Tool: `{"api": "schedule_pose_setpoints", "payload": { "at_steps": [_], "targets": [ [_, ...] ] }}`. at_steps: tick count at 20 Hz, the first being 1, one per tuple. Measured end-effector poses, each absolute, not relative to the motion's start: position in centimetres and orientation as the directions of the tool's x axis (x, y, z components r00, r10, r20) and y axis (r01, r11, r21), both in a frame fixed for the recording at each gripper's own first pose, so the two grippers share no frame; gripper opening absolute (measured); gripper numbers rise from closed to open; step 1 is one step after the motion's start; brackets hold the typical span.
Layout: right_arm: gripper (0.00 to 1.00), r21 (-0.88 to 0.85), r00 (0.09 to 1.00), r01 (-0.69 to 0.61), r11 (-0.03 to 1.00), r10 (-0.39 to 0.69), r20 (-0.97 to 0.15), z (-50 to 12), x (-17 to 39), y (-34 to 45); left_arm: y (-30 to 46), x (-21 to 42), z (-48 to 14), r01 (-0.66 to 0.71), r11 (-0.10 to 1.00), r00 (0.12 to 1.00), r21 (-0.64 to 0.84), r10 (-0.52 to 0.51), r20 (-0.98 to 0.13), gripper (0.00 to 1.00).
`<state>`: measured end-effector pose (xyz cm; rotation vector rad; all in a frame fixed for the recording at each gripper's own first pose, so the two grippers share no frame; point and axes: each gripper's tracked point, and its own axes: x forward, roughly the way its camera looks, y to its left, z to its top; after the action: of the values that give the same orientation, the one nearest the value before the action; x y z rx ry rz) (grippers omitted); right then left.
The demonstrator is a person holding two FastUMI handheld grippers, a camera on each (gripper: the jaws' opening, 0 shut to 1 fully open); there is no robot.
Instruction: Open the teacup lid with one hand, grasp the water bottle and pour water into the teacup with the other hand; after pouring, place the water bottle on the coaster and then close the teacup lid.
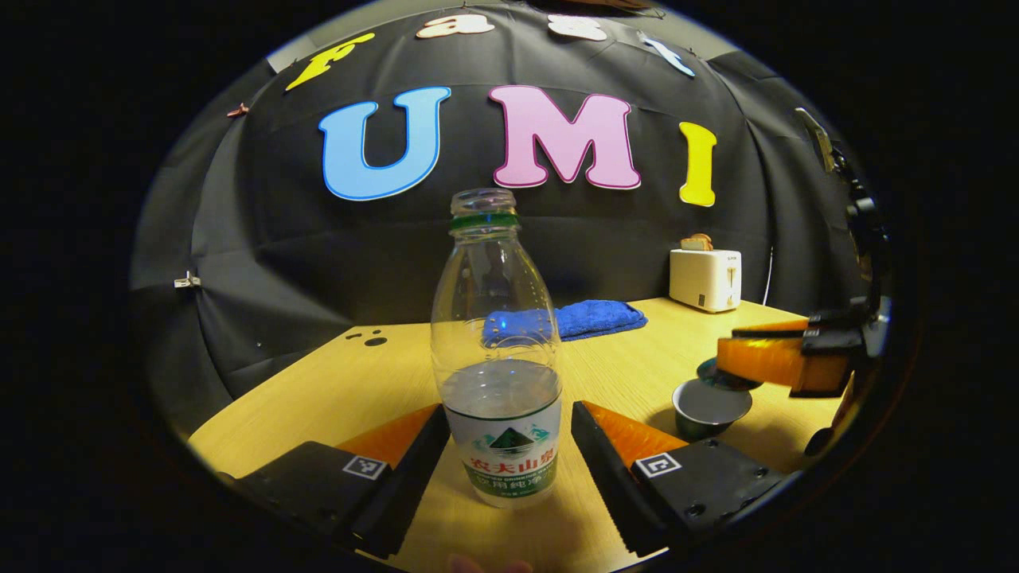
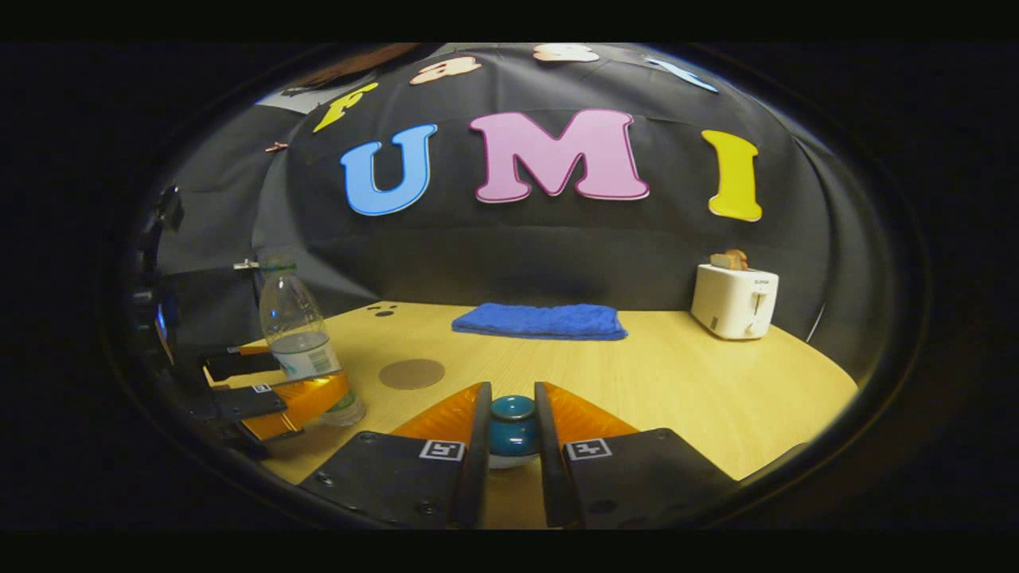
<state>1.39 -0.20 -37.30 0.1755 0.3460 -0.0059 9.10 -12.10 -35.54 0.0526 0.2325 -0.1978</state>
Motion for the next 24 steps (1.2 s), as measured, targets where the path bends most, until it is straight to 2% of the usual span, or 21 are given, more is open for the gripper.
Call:
{"api": "schedule_pose_setpoints", "payload": {
  "at_steps": [2,4,5,6,7,8,9,10,11,14,16,17,22,24],
  "targets": [
    [0.31,0.146,0.945,0.071,0.987,-0.019,-0.327,-36.4,1.1,-2.7,-12.3,9.4,-35.7,0.196,0.980,0.955,0.036,-0.182,-0.233,0.97],
    [0.26,0.109,0.942,0.110,0.988,-0.068,-0.329,-36.3,0.2,-5.5,-12.3,9.7,-35.8,0.188,0.981,0.957,0.045,-0.173,-0.234,0.96],
    [0.26,0.100,0.940,0.124,0.987,-0.084,-0.332,-36.4,-0.1,-6.5,-12.0,9.6,-35.9,0.176,0.983,0.959,0.045,-0.161,-0.234,0.92],
    [0.31,0.092,0.937,0.137,0.986,-0.099,-0.336,-36.5,-0.5,-7.5,-11.9,9.6,-35.8,0.170,0.985,0.960,0.042,-0.156,-0.235,0.87],
    [0.31,0.083,0.934,0.149,0.985,-0.112,-0.339,-36.7,-0.9,-8.2,-12.1,9.7,-35.9,0.171,0.984,0.959,0.041,-0.157,-0.238,0.81],
    [0.26,0.075,0.932,0.157,0.985,-0.123,-0.342,-36.8,-1.1,-8.8,-12.2,9.7,-35.8,0.171,0.984,0.958,0.046,-0.155,-0.242,0.80],
    [0.26,0.069,0.930,0.166,0.984,-0.133,-0.344,-36.9,-1.4,-9.5,-12.1,9.8,-35.8,0.167,0.984,0.958,0.063,-0.147,-0.247,0.79],
    [0.26,0.069,0.929,0.171,0.983,-0.138,-0.342,-36.9,-1.5,-10.0,-12.0,9.9,-35.7,0.162,0.982,0.957,0.094,-0.134,-0.256,0.78],
    [0.31,0.069,0.930,0.177,0.982,-0.144,-0.339,-36.8,-1.6,-10.4,-11.6,9.9,-35.5,0.157,0.978,0.960,0.135,-0.119,-0.254,0.77],
    [0.31,0.066,0.932,0.185,0.980,-0.154,-0.329,-36.8,-1.9,-11.6,-11.1,10.2,-35.1,0.158,0.941,0.960,0.299,-0.076,-0.268,0.76],
    [0.31,0.059,0.932,0.192,0.980,-0.164,-0.324,-36.9,-2.2,-12.7,-10.6,10.4,-34.5,0.176,0.832,0.966,0.527,-0.043,-0.254,0.77],
    [0.31,0.055,0.932,0.194,0.979,-0.166,-0.323,-37.0,-2.5,-13.3,-10.8,10.4,-34.3,0.180,0.792,0.969,0.584,-0.042,-0.242,0.76],
    [0.31,0.040,0.930,0.206,0.978,-0.183,-0.319,-37.2,-3.2,-15.5,-12.5,10.2,-34.7,0.237,0.617,0.964,0.750,-0.056,-0.259,0.76],
    [0.31,0.044,0.929,0.213,0.976,-0.188,-0.319,-37.4,-3.6,-16.6,-13.4,10.3,-34.6,0.229,0.516,0.968,0.825,-0.029,-0.250,0.76]
  ]
}}
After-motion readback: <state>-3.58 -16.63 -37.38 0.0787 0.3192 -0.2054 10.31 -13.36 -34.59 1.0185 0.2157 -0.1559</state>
